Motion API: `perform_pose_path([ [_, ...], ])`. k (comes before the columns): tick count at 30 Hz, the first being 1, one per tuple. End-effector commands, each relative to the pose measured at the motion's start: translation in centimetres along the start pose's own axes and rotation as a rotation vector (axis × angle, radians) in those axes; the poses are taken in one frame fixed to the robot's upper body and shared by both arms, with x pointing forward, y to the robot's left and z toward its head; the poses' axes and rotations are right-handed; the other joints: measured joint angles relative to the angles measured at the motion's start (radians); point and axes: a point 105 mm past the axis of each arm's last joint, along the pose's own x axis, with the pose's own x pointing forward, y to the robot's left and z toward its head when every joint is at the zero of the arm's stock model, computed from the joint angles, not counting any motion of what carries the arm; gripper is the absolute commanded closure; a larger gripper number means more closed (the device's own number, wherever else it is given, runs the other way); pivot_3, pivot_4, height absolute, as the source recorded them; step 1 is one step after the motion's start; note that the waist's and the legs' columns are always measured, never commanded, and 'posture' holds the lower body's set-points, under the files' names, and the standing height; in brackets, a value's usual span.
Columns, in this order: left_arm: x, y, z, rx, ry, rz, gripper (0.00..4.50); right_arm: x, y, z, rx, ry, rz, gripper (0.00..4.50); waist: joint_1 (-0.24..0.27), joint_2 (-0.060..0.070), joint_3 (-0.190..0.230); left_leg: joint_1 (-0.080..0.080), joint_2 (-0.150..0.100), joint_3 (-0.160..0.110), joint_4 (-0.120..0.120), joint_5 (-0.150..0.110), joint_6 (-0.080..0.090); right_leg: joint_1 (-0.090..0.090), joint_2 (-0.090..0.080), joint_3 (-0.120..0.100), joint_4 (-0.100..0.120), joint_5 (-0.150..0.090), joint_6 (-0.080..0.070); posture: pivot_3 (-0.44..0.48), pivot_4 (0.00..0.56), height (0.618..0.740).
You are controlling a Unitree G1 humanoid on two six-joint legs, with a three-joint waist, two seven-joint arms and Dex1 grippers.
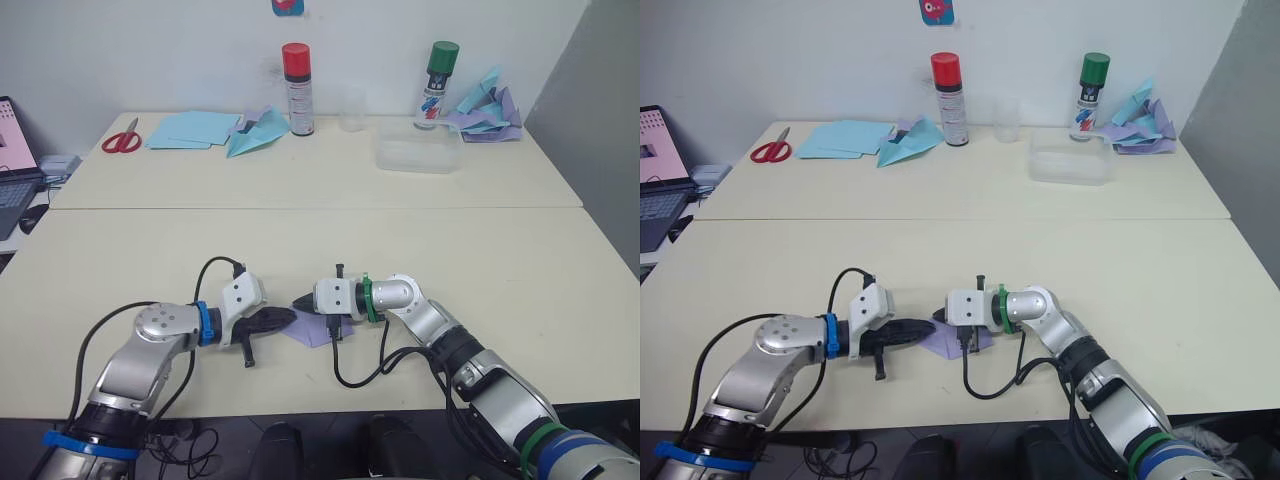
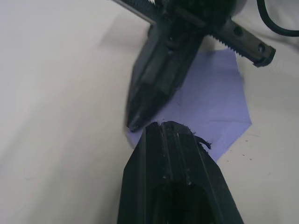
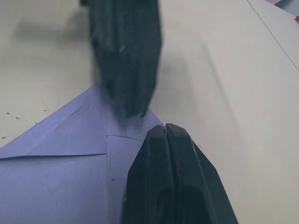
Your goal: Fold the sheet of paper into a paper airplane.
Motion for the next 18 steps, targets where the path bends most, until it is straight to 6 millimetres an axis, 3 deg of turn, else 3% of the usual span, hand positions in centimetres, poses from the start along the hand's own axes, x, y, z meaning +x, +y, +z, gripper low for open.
perform_pose_path([
  [1,0.2,-0.4,-0.5,-0.017,0.008,0.01,4.5,-0.2,-0.2,-0.2,0.013,0.01,-0.008,4.47,0.0,0.0,0.0,0.0,0.0,0.0,0.0,0.0,0.0,0.0,0.0,0.0,0.0,0.0,0.0,0.0,0.15,0.74],
  [3,0.4,-0.6,-1.7,-0.043,0.046,0.019,4.5,-0.3,-0.3,-0.1,0.025,0.002,-0.016,4.47,0.0,0.0,0.0,0.0,0.0,0.0,0.0,0.0,0.0,0.0,0.0,0.0,0.0,0.0,0.0,0.0,0.15,0.74],
  [6,0.5,0.0,-2.6,-0.073,0.065,0.064,4.5,-0.5,-0.3,0.2,0.05,-0.01,-0.01,3.87,0.001,0.0,0.0,0.001,0.0,0.0,0.0,0.0,0.0,0.001,-0.001,0.0,0.0,0.0,0.0,0.0,0.15,0.74],
  [9,0.7,0.1,-2.9,-0.14,0.049,0.078,4.5,-1.0,-0.9,0.3,0.064,-0.007,-0.032,2.86,0.001,0.0,0.0,0.002,-0.001,0.0,0.0,0.0,0.0,0.002,-0.001,0.0,0.0,0.0,0.0,0.0,0.15,0.74],
  [13,0.7,0.1,-3.6,-0.238,0.048,0.092,4.5,-2.4,-3.6,1.5,0.124,-0.046,-0.119,1.44,0.001,0.0,0.0,0.003,-0.001,0.0,0.001,0.0,0.0,0.003,-0.002,0.0,0.0,0.0,-0.001,0.0,0.15,0.74],
  [16,0.5,-0.2,-3.8,-0.268,0.057,0.093,4.5,-4.1,-5.5,3.7,0.197,-0.142,-0.173,1.44,0.001,0.001,0.0,0.003,-0.001,0.0,0.001,0.0,0.0,0.003,-0.003,0.0,0.0,0.0,0.0,0.0,0.15,0.74],
  [18,0.4,-0.2,-3.9,-0.27,0.061,0.096,4.5,-5.0,-5.3,5.1,0.228,-0.213,-0.15,1.44,0.001,0.001,-0.001,0.003,-0.001,0.0,0.001,0.0,0.0,0.003,-0.003,0.0,0.0,0.001,0.001,0.0,0.15,0.74],
])
